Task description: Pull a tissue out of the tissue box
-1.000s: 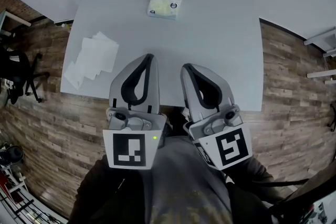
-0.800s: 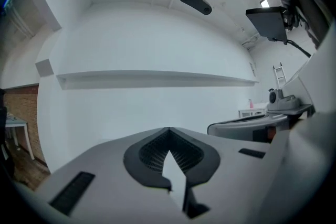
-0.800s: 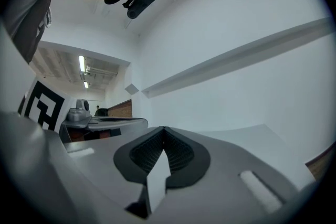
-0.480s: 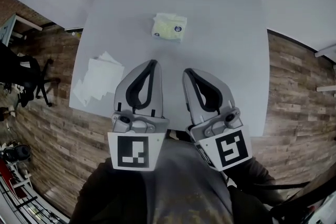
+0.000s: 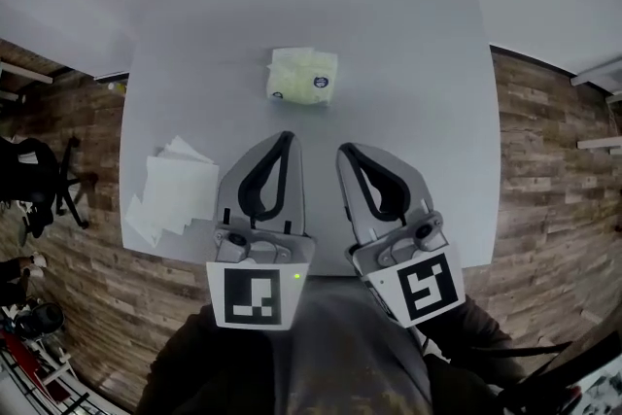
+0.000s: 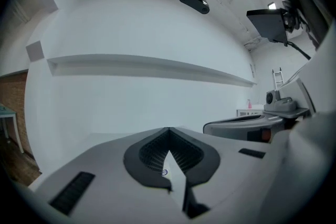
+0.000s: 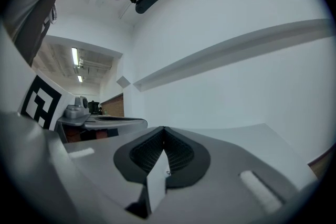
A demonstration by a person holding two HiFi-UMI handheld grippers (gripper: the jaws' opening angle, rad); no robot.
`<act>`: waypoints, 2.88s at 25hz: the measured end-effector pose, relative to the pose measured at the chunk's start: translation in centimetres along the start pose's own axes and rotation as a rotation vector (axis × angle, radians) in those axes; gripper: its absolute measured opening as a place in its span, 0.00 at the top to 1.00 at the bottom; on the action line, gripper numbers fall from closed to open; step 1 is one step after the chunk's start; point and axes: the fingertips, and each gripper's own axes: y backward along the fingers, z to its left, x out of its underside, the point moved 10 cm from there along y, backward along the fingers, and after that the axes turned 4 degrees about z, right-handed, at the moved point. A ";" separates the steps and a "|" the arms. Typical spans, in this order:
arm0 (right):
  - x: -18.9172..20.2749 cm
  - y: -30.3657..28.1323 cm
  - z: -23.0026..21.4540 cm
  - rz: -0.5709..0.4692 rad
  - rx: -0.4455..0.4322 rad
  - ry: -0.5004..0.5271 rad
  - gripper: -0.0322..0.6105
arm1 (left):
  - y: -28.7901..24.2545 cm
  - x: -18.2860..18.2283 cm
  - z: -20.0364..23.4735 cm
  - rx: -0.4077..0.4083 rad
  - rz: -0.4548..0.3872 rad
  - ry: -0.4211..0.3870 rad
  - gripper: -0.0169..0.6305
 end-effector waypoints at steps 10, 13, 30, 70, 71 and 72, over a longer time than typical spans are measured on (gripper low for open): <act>4.7 -7.8 -5.8 0.103 0.066 -0.061 0.95 | -9.1 6.5 4.1 0.093 0.143 0.100 0.98; 6.3 -9.5 -7.3 0.136 0.056 -0.064 0.90 | -10.8 7.9 4.9 0.113 0.172 0.108 0.98; 11.9 -15.9 -11.1 0.269 -0.033 0.064 0.72 | -16.3 13.8 7.5 0.150 0.274 0.180 0.98; -1.8 -6.3 3.5 0.110 -0.205 0.222 0.95 | 5.4 4.1 5.2 -0.121 0.079 0.225 0.98; -1.6 -6.8 4.6 0.119 -0.220 0.217 0.95 | 6.6 4.1 5.9 -0.141 0.074 0.236 0.98; -1.4 -7.5 5.8 0.128 -0.236 0.214 0.95 | 7.8 4.2 6.6 -0.162 0.068 0.245 0.98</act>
